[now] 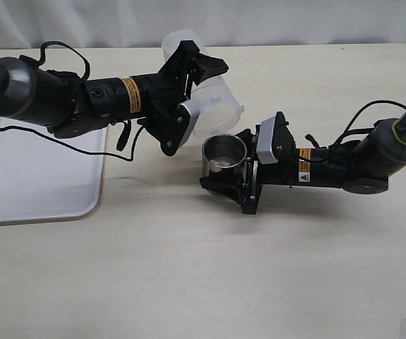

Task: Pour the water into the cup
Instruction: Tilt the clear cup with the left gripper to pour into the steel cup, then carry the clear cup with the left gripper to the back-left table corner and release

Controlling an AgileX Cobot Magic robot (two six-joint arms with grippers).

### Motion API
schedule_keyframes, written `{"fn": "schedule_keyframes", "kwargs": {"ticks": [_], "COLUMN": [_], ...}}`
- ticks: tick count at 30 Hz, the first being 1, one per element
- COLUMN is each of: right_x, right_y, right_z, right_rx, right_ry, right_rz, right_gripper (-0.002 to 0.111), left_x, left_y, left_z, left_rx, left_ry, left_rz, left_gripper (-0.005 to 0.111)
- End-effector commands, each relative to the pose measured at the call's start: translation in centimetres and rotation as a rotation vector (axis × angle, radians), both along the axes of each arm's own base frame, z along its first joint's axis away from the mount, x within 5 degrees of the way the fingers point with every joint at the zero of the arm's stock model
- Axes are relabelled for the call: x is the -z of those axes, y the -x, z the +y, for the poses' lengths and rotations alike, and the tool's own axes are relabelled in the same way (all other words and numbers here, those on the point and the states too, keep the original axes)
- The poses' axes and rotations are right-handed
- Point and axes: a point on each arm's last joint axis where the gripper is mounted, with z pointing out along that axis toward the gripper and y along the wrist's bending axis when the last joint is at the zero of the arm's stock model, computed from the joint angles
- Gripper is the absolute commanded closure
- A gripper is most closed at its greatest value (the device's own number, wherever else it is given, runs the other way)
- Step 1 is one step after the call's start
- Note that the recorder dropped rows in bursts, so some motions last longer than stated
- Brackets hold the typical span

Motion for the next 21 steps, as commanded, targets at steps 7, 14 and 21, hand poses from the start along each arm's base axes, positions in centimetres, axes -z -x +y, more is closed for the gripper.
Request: {"fn": "schedule_keyframes", "kwargs": {"ticks": [7,14,21], "right_x": [-0.4,-0.4,-0.4], "right_y": [0.0,0.0,0.0], "right_z": [0.2,0.2,0.2], "right_rx": [-0.012,-0.012,-0.012], "right_ry": [-0.031,-0.031,-0.031], "right_rz": [-0.013,-0.013,-0.013], "right_gripper": [0.104,0.104,0.104], "left_x": [-0.6,-0.9,-3.1], "left_y": [-0.2,-0.3,-3.7], "left_z": [-0.1,-0.2,3.4], "left_rx": [-0.008,-0.043,-0.632], "left_ry": [0.025,0.109,1.015], "left_rz": [-0.01,0.066,0.538], "left_gripper": [0.107,0.107,0.107]}}
